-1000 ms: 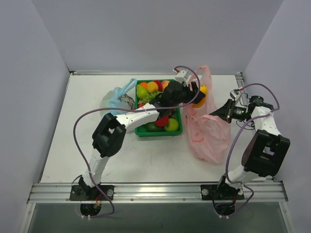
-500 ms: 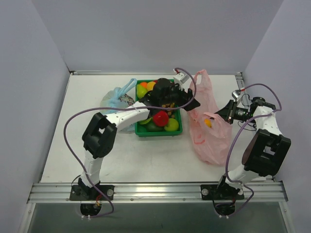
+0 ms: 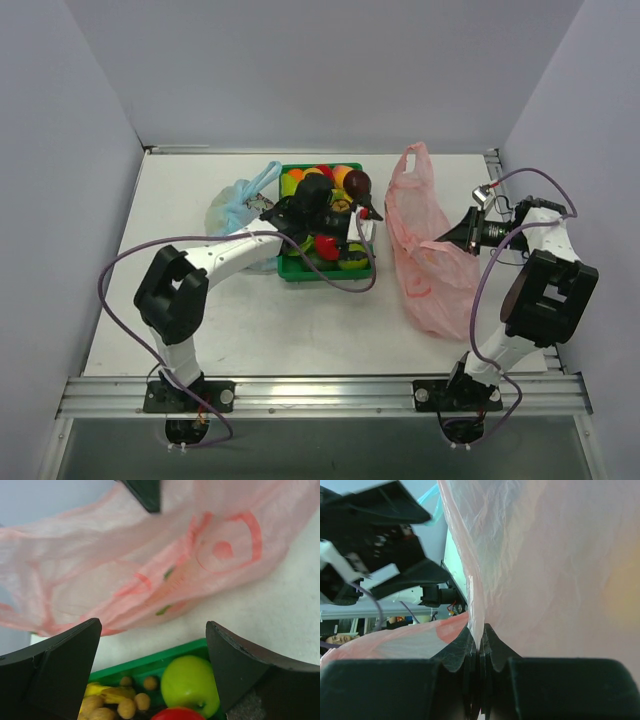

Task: Place the fake fruits into the plastic bag and tie a complex knot

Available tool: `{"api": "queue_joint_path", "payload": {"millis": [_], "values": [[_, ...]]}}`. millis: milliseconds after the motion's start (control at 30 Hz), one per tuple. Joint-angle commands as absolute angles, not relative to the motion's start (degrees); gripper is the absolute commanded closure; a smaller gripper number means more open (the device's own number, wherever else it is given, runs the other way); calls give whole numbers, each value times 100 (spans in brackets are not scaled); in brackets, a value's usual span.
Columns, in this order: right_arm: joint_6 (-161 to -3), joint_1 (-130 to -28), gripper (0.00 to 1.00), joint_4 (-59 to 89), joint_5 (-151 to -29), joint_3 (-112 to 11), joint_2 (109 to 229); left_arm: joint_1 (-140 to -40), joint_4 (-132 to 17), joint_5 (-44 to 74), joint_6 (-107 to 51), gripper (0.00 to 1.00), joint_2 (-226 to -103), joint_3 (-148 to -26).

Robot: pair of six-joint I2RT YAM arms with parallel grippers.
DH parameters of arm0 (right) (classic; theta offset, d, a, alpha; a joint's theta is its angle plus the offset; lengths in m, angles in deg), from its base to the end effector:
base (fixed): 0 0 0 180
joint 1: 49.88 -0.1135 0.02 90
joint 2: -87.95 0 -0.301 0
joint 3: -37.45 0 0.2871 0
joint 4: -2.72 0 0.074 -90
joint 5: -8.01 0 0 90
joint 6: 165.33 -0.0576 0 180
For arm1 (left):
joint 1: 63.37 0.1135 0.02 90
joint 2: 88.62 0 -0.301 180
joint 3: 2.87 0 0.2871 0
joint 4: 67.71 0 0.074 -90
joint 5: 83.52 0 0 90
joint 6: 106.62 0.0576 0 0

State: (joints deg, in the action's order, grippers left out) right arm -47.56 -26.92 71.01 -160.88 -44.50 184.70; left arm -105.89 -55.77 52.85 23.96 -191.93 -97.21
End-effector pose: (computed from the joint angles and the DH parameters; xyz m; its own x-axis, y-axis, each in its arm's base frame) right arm 0.3381 -0.0818 0.2546 -0.7932 0.2385 -0.5603 -0.4556 0.3782 0.8059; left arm 0.3250 -0.3546 0.3211 0.4277 0.2168 -0.8775 0.9038 -0.1177 0.4115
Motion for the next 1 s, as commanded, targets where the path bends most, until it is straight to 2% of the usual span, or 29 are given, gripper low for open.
{"api": "queue_joint_path", "payload": {"millis": [0, 300, 433, 467, 500, 567, 600, 667, 700, 733, 767, 967], "values": [[-4194, -2650, 100, 7850, -16065, -4721, 18481, -10774, -5808, 5465, 3920, 3, -19303, -9439], [-3895, -2632, 100, 8272, -16039, -4940, 18665, -11197, -6891, 5184, 4060, 3, -20217, -9975], [-3859, -2632, 100, 8307, -15960, -4984, 18657, -11320, -7067, 5096, 4209, 9, -20489, -10150], [-3868, -2624, 100, 8316, -15951, -4985, 18665, -11346, -7102, 5043, 4175, 13, -20586, -10211], [-3894, -2632, 100, 8333, -15907, -5002, 18648, -11355, -7181, 4982, 4000, 27, -20639, -10264], [-3929, -2624, 100, 8316, -15863, -5055, 18639, -11364, -7540, 4798, 3754, 40, -20736, -10317], [-3982, -2623, 100, 8316, -15767, -5090, 18630, -11364, -7551, 4797, 3657, 51, -20736, -10344], [-4035, -2606, 100, 8316, -15688, -5195, 18595, -11364, -7499, 4831, 3682, 61, -20649, -10292], [-4096, -2588, 100, 8299, -15644, -5256, 18595, -11364, -7411, 4858, 3821, 70, -20579, -10265], [-4157, -2580, 100, 8290, -15513, -5318, 18569, -11364, -7010, 4893, 3945, 94, -20491, -10239], [-4193, -2562, 100, 8290, -15451, -5397, 18577, -11355, -6728, 4928, 4094, 100, -20299, -10238], [-5159, -2377, 100, 7395, -14397, -6047, 18446, -11250, -4258, 5508, 5970, 100, -19218, -9563]]}}
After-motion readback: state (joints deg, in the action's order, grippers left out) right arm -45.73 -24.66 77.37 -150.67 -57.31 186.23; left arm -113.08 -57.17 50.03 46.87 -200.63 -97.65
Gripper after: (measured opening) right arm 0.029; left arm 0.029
